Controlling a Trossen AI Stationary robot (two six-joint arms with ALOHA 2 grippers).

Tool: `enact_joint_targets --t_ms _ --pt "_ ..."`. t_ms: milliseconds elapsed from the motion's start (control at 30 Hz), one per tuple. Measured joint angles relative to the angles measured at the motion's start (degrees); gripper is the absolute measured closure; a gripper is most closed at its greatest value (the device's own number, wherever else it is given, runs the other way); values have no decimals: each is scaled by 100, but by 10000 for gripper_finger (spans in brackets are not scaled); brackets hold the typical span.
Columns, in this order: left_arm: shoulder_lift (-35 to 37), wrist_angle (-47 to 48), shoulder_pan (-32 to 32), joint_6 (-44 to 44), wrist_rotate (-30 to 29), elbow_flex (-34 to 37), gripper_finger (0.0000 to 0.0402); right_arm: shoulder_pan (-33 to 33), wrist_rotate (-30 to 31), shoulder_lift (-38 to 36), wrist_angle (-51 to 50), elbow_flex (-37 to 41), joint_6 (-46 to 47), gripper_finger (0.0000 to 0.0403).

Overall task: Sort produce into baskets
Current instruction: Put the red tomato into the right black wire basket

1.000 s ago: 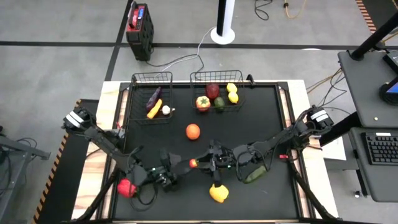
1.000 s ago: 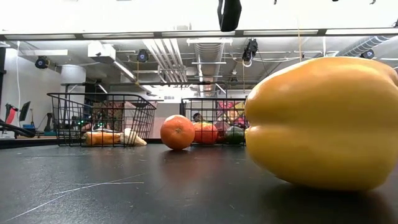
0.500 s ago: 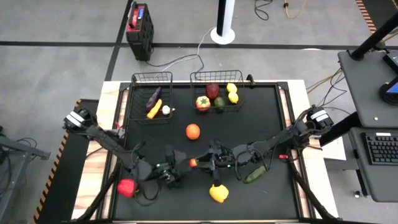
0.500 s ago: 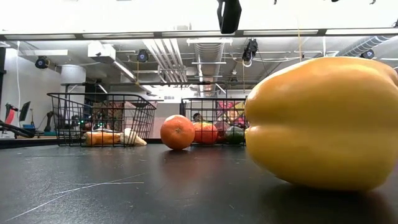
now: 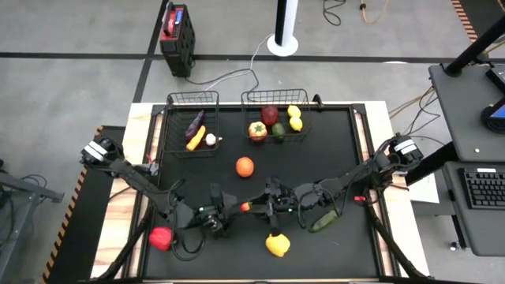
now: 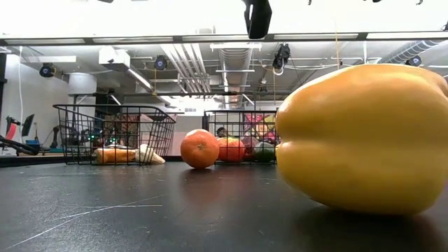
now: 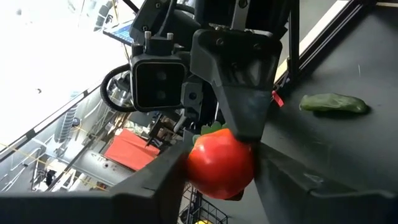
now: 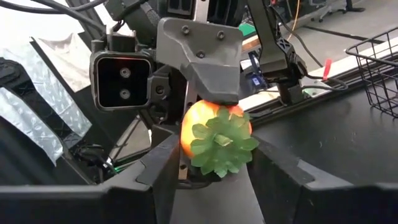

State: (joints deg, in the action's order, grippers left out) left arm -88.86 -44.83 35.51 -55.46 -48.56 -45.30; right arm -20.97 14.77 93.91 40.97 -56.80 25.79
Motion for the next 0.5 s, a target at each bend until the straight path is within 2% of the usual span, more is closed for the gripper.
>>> enact_joint_targets --t_ms 167,500 --pt "0 64 2 83 -2 2 278 0 -23 0 -2 0 14 212" --pt "0 181 13 703 -37 4 275 25 -138 -173 -442 0 8 157"
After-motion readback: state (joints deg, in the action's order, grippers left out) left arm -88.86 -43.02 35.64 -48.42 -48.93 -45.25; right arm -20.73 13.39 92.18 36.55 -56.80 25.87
